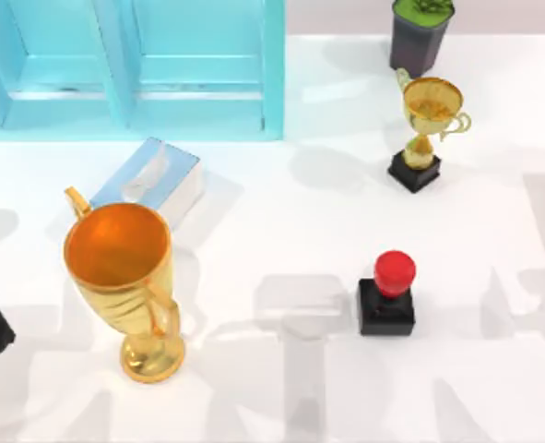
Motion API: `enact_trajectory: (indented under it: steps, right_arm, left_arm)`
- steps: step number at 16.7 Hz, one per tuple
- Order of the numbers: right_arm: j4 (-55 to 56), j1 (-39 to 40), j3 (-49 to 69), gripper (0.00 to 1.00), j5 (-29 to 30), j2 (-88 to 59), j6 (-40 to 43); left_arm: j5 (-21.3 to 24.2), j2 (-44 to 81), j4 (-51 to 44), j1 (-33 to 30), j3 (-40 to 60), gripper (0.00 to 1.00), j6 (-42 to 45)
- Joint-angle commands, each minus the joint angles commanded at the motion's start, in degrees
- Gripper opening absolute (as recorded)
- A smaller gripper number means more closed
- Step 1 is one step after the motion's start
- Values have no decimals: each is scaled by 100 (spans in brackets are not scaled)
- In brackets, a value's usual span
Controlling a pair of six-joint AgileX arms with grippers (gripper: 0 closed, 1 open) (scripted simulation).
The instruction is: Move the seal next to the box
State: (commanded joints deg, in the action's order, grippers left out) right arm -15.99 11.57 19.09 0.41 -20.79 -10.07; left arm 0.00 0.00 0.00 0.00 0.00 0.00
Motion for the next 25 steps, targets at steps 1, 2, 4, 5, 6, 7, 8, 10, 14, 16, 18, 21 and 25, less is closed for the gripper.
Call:
enact_trajectory:
  steps: [1, 2, 4, 5, 6, 7, 8, 10, 14, 16, 18, 21, 25]
  right_arm:
    - [-354, 216, 454, 100, 10, -500, -190]
    - [-737, 435, 934, 100, 21, -1044, -384]
    - [-1574, 869, 1935, 100, 39, -2233, -776]
    - [-2012, 1076, 2452, 100, 47, -2864, -967]
    - [-2453, 1273, 2977, 100, 54, -3510, -1154]
    - [-2885, 1455, 3508, 100, 60, -4162, -1333]
    - [-3303, 1619, 4037, 100, 63, -4804, -1501]
    - [-4079, 1891, 5061, 100, 58, -6008, -1805]
    - [-5313, 2216, 6831, 100, 15, -7901, -2270]
    - [-5734, 2288, 7469, 100, -8, -8536, -2424]
    - [-6010, 2317, 7869, 100, -25, -8954, -2523]
    - [-6130, 2323, 8039, 100, -34, -9141, -2565]
    - [-6116, 2293, 8024, 100, -33, -9127, -2559]
  left_arm:
    - [0, 0, 0, 0, 0, 100, 0]
    - [0, 0, 0, 0, 0, 100, 0]
    - [0, 0, 0, 0, 0, 100, 0]
    - [0, 0, 0, 0, 0, 100, 0]
    - [0, 0, 0, 0, 0, 100, 0]
    - [0, 0, 0, 0, 0, 100, 0]
    - [0, 0, 0, 0, 0, 100, 0]
    - [0, 0, 0, 0, 0, 100, 0]
    - [0, 0, 0, 0, 0, 100, 0]
    - [0, 0, 0, 0, 0, 100, 0]
    - [0, 0, 0, 0, 0, 100, 0]
    - [0, 0, 0, 0, 0, 100, 0]
    - [0, 0, 0, 0, 0, 100, 0]
